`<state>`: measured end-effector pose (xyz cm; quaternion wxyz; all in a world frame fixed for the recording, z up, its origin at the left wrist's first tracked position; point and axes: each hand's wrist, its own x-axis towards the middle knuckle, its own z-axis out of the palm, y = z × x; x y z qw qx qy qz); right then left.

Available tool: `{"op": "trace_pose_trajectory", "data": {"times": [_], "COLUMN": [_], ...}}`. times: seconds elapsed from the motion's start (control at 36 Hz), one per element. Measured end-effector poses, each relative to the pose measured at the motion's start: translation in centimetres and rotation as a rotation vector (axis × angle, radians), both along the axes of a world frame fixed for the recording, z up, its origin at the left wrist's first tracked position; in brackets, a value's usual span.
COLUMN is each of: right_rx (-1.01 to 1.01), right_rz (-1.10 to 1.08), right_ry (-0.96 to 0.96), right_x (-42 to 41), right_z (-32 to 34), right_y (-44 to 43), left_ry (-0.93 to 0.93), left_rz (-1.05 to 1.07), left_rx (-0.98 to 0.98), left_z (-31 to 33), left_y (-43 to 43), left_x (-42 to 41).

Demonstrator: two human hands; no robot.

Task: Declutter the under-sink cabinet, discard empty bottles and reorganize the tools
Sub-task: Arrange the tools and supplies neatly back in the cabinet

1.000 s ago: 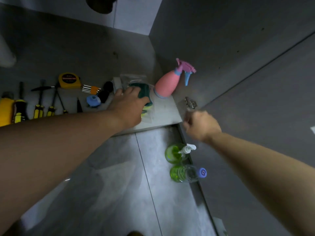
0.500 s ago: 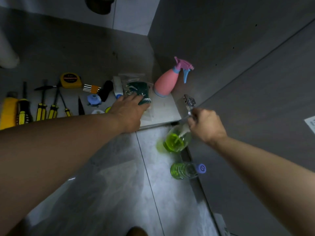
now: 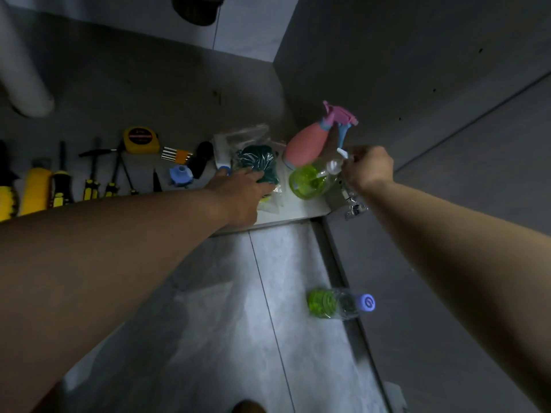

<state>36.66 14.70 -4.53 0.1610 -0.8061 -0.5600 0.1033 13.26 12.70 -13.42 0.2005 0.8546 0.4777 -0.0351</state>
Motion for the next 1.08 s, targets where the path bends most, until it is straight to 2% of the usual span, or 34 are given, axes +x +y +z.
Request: {"op": "trace_pose_trajectory", "data": {"times": [0.11,0.19,0.25,0.33,0.39,0.42,0.58,0.78,0.89,0.97,1.08], "right_rx": [0.029,-0.045,-0.28,-0.779,-0.969,-1.003,-0.801,-0.302,-0.083,0.015,0.092], "right_rz": [-0.02,0.019,0.125,0.246,0.288,0.292,0.223,0.154,0.124,0.115,0.077], "right_ry": [-0.008,-0.044,-0.204,-0.443,-0.534,-0.545,-0.434,-0.234,-0.154,-0.123,-0.081], "right_x": [0.4,1.5,2.6,3.7,4.6,5.0,6.1,3.8,2.4,1.5,0.7], "right_z": [-0.3,-0.3,-0.9,-2.6,-4.3,-5.2,-6.3,-2.5,-0.4,0.4,0.3], "right_y": [-1.0,-3.6,-6.3,-10.8,-13.4,-14.6,-16.9,-11.5,-7.9,-5.8,-4.2], "left_ry": [0.022,-0.002,-0.019,-0.016,-0.016,-0.02,-0.039,-0.093,-0.27,-0.467,-0.634], "left_rz": [-0.009,0.007,0.022,0.041,0.04,0.038,0.051,0.071,0.072,0.145,0.286], "left_rx": [0.057,0.119,0.156,0.177,0.191,0.201,0.186,0.204,0.203,0.073,-0.04], "left_z": [0.0,0.1,0.2,0.3,0.3,0.3,0.2,0.7,0.8,1.1,1.6], "left_y": [-0.1,-0.1,-0.2,-0.4,-0.6,-0.7,-1.5,-2.2,-2.6,-2.6,-1.8], "left_x": [0.3,0.6,0.9,1.5,1.8,1.9,1.6,1.3,2.1,3.1,5.7]}}
